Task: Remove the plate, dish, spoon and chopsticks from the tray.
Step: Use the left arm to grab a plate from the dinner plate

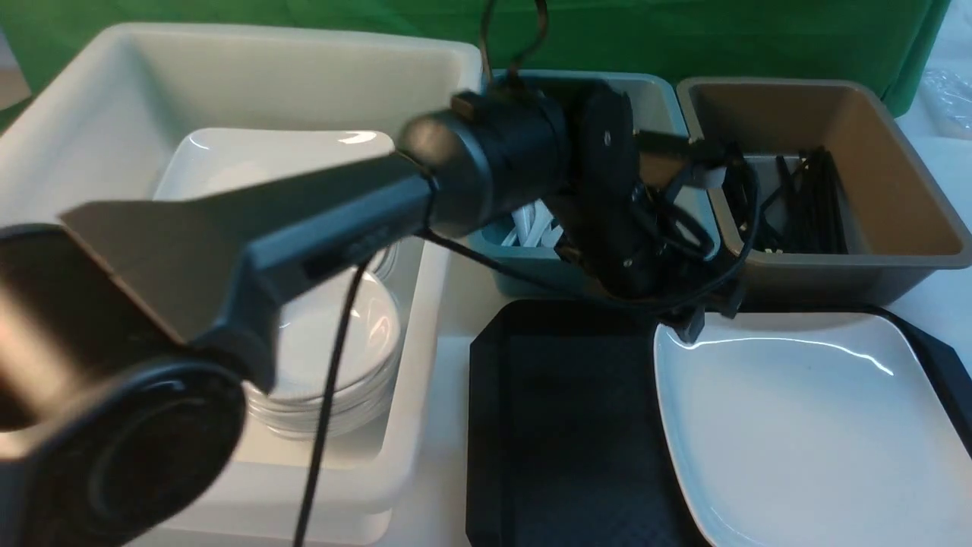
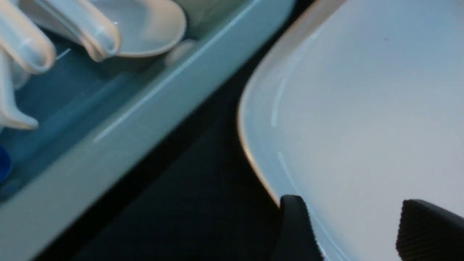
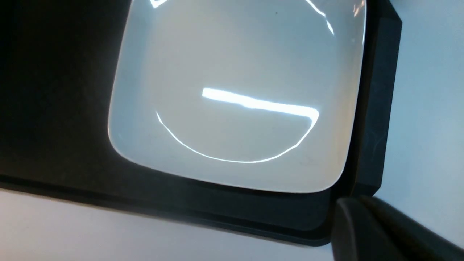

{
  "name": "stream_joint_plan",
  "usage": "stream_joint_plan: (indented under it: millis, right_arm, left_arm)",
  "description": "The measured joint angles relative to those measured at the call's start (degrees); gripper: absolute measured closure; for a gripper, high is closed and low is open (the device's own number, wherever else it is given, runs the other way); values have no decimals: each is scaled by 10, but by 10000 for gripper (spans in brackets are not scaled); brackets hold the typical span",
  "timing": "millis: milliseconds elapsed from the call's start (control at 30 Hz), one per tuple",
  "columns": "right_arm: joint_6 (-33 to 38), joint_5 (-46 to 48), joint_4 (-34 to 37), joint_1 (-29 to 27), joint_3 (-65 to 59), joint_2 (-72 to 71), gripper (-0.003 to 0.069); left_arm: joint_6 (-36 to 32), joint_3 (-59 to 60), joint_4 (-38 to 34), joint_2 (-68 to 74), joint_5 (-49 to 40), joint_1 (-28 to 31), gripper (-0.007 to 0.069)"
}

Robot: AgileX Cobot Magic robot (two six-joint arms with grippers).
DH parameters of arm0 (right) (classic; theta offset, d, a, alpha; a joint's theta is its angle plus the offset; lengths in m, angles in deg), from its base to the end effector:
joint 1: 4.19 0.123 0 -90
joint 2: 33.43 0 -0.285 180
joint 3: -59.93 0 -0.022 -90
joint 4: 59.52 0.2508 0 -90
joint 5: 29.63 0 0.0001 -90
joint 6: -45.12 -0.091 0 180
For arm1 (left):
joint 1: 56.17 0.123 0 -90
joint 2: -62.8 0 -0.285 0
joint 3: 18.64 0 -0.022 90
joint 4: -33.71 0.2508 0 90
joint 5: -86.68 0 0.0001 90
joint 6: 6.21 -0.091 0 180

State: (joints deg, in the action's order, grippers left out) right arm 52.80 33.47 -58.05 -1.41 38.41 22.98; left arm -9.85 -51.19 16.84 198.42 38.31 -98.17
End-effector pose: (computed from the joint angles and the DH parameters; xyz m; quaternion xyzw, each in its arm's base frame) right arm 0.1399 0.0089 0.3636 -0.0843 0.9389 -0.0015 0.3338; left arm 0.3562 -0.3473 0.2099 0.3097 0.9097 -0.2032 0.1876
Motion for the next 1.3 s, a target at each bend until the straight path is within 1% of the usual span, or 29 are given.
stream_joint_plan:
  millis: [67,167,367,500,533,667,733,767,800,833,867,1033,1100,1200,1300]
  right_arm:
    - [-2,-1,0,-1,0,0,622]
    - [-5,-12,5,-1,0,-1,622]
    - [-5,-42,38,-1,0,-1,622]
    - [-4,-45,46,-1,0,-1,622]
    - [-2,-48,48,-1,0,-1,622]
    - [3,-63,50,-1,0,-1,622]
    - [7,-72,51,-1,0,-1,622]
    - [8,-74,53,-1,0,-1,622]
    - [10,-77,54,-1,0,-1,621]
    - [11,-81,55,-1,0,-1,621]
    - [13,-85,57,-1,0,-1,621]
    - [20,-94,60,-1,0,-1,621]
    - [21,-97,60,-1,0,-1,621]
    - [22,-100,60,-1,0,-1,621]
    - [23,-105,62,-1,0,-1,621]
  left_arm:
    - [6,-1,3,16,14,0,153]
    - [11,-1,6,37,39,0,108]
    - [15,-3,1,67,85,0,97]
    - [13,-6,-8,75,102,0,97]
    - [6,-7,-10,78,109,0,106]
    - [-27,-7,-21,82,122,0,187]
    - [-44,-7,-32,84,123,0,280]
    - [-48,-7,-37,84,123,0,311]
    - [-51,-7,-43,84,122,0,375]
    - [-49,-7,-52,84,123,0,424]
    - [-47,-8,-60,82,120,1,442]
    - [-43,-8,-62,72,80,1,444]
    - [-46,-8,-50,56,51,1,454]
    - [-53,-8,-33,24,25,1,492]
    - [-57,-8,-20,-32,6,1,554]
